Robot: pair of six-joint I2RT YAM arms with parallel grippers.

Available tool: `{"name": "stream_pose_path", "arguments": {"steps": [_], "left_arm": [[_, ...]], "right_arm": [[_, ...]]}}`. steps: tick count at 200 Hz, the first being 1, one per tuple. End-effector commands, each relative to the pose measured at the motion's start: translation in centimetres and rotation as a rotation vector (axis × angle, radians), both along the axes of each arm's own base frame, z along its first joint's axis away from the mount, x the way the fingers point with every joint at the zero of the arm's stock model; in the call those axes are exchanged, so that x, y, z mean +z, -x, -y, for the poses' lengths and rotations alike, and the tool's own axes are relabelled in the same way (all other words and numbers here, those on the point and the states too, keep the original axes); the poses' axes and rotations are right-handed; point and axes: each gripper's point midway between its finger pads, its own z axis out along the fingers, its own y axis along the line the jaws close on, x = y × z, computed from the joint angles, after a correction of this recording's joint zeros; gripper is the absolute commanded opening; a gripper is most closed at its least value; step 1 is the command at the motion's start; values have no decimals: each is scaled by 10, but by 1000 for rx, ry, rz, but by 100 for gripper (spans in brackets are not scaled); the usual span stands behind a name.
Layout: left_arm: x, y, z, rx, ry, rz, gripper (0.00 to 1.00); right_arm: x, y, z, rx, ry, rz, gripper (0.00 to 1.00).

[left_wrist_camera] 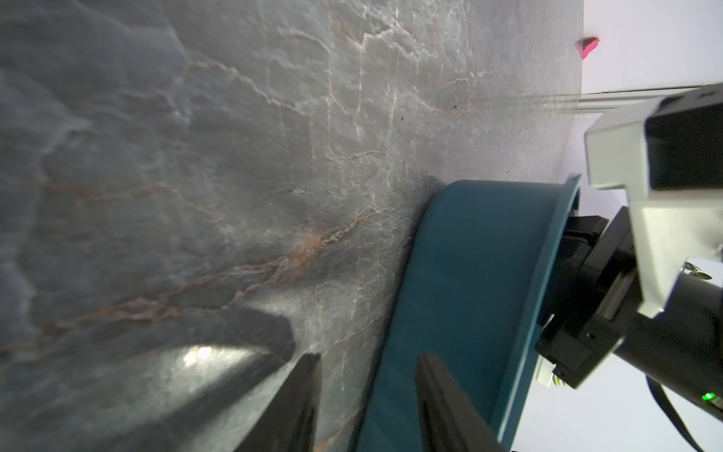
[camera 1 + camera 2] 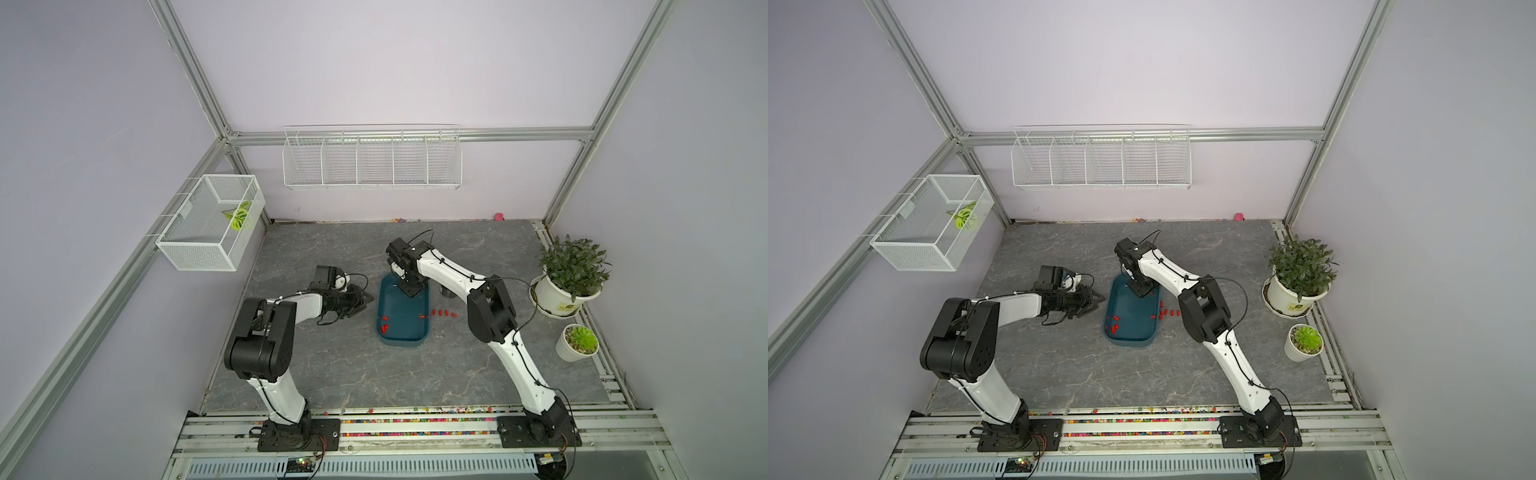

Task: Take the screw protection sleeves out of the storage box
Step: Pick up the screw protection sleeve from the storage box.

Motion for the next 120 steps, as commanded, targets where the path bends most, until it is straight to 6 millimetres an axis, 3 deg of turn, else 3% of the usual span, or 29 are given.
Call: {"name": "stream_pose_path", "arguments": {"steps": [1, 120], "left_arm": [[4, -3, 0, -15, 1, 23, 46], [4, -3, 0, -13, -1, 23, 46]], "right_arm": [[2, 2, 4, -11, -13, -13, 8], [67, 8, -14, -13, -214, 64, 6]]}}
